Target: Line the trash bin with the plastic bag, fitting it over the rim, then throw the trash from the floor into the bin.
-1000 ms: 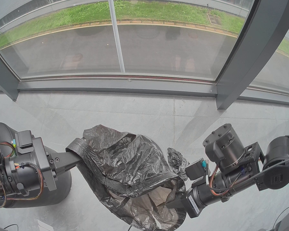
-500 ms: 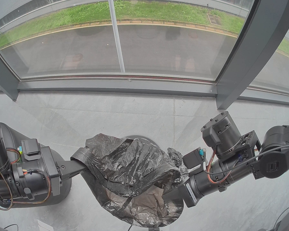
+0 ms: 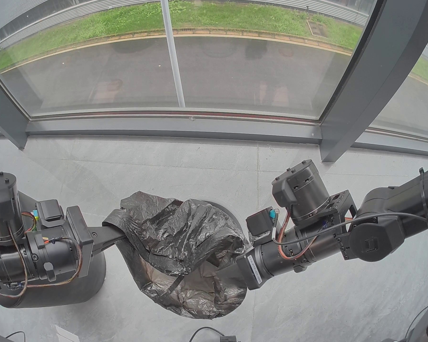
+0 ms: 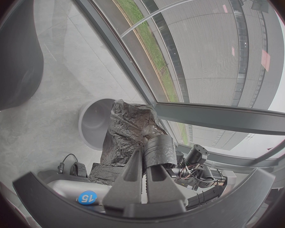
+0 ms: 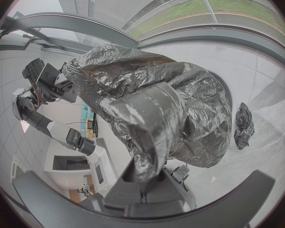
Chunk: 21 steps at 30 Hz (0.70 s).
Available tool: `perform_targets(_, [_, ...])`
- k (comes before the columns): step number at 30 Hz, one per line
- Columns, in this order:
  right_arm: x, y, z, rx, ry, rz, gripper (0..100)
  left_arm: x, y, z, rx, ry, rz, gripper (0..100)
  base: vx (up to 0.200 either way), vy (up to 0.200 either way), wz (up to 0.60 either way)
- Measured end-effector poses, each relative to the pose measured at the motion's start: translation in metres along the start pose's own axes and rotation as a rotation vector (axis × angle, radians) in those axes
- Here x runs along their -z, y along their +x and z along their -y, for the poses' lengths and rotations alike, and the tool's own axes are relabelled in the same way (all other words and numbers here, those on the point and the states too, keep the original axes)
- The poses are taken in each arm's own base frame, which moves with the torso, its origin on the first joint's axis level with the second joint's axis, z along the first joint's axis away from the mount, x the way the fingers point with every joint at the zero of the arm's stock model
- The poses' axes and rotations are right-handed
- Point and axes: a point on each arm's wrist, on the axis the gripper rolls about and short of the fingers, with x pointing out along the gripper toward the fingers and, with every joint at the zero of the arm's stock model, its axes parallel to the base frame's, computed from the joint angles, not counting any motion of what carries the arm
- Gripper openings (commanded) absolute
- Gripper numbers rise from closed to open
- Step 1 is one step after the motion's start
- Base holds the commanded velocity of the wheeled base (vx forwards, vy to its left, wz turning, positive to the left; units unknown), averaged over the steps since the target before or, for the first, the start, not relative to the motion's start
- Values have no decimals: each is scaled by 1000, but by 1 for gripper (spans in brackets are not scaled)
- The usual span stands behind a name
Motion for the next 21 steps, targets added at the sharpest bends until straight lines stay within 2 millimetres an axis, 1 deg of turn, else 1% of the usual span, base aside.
perform_targets(11, [-7, 31, 14, -14, -40, 90, 0, -16, 10, -4, -42, 1, 41, 0, 0, 0, 0])
perform_targets(18, [-10, 45, 28, 3, -53, 144, 0, -29, 25, -6, -37, 29, 76, 0, 0, 0, 0])
perform_targets(21, [-12, 49, 34, 48, -55, 179, 0, -33, 32, -8, -33, 31, 89, 0, 0, 0, 0])
